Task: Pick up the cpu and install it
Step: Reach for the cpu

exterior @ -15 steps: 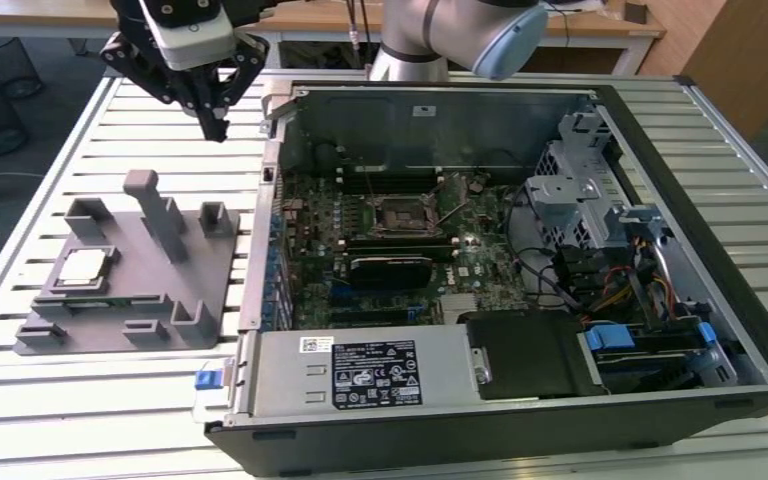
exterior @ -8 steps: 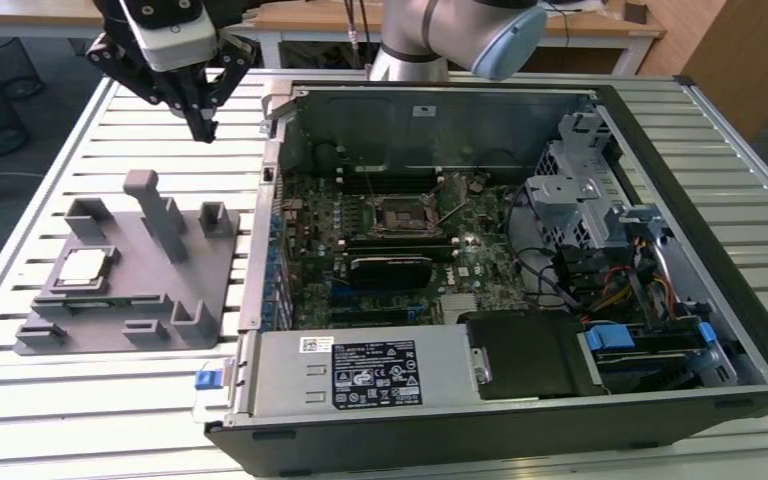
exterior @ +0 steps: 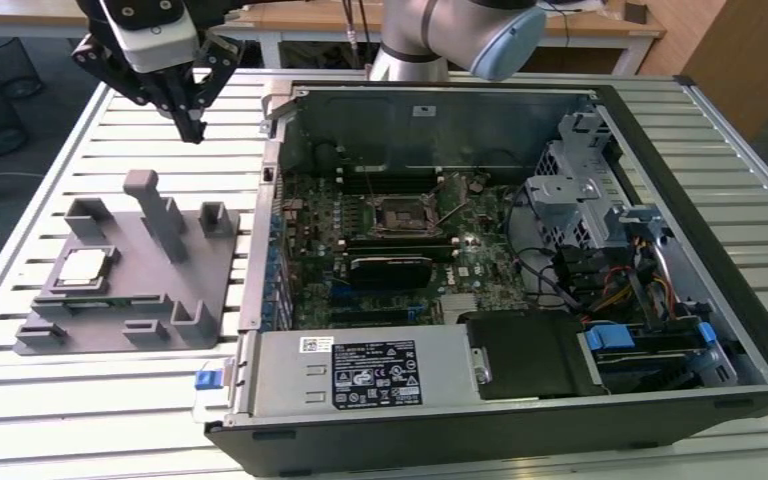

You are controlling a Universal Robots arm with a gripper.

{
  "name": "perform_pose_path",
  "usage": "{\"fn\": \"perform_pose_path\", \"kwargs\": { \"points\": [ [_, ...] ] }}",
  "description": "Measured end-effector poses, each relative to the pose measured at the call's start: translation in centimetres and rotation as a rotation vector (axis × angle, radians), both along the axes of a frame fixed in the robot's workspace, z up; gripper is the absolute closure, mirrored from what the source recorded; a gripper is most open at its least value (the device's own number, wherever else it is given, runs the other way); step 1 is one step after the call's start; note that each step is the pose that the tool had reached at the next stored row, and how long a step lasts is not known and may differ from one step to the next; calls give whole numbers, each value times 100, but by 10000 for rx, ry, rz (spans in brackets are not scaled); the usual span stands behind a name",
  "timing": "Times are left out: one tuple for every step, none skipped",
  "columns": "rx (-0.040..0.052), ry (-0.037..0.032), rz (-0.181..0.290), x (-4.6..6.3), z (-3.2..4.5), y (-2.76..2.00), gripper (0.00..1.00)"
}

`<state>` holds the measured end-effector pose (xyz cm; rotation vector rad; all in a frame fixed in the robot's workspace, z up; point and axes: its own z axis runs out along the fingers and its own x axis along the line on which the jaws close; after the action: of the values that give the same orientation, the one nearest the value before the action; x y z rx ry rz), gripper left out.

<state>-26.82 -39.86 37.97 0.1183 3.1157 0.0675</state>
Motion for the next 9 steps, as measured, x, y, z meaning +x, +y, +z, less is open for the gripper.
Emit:
{"fn": "perform_pose_path", "kwargs": {
  "points": [
    [0,-1,1,-13,-1,0,89],
    [0,-1,1,-26,-3,0,89],
    [0,0,1,-38,-3,0,89],
    [-1,0,1,-52,-4,0,89],
    [0,-1,1,-65,-5,0,89],
    [0,0,1,-77,-6,0,89],
    [0,0,1,-89,-7,0,89],
    [0,-1,1,-102,-8,0,89],
    [0,-1,1,-116,-10,0,89]
  ]
}}
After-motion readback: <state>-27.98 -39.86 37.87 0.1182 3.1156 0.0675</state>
